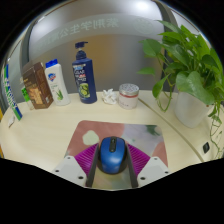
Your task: Arrange mouse
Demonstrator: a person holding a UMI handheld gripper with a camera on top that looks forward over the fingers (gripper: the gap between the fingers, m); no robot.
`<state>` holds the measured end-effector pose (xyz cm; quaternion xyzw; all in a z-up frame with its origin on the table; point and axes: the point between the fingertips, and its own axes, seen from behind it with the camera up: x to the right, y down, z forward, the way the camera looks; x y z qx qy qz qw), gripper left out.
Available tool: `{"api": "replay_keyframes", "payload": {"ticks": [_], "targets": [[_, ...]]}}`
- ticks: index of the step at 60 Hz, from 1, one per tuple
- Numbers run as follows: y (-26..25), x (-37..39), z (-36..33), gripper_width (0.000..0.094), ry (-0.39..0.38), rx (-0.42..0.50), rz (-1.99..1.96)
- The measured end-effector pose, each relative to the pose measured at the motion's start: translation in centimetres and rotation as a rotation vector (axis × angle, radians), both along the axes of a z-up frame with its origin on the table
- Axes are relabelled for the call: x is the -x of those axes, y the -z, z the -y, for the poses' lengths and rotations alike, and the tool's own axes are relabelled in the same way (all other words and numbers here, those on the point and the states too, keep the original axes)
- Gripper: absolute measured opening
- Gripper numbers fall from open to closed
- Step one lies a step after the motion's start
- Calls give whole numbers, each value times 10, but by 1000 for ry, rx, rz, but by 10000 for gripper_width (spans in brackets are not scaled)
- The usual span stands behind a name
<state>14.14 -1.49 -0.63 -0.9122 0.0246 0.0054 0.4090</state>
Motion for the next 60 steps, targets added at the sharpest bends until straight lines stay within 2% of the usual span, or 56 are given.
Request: {"api": "replay_keyframes", "payload": {"ticks": [3, 7, 8, 11, 15, 37, 48, 60], "targets": [[-5, -1, 2, 614, 3, -2, 11], [-15, 0, 9, 851, 7, -7, 19], [-18, 0, 12, 864, 11, -8, 22], [-28, 1, 21, 828, 23, -8, 27], [-45, 4, 36, 865, 34, -19, 38], [-149, 33, 163, 852, 85, -109, 148], [-170, 52, 221, 854, 89, -120, 161], [-182, 59, 246, 855, 89, -138, 174]]}}
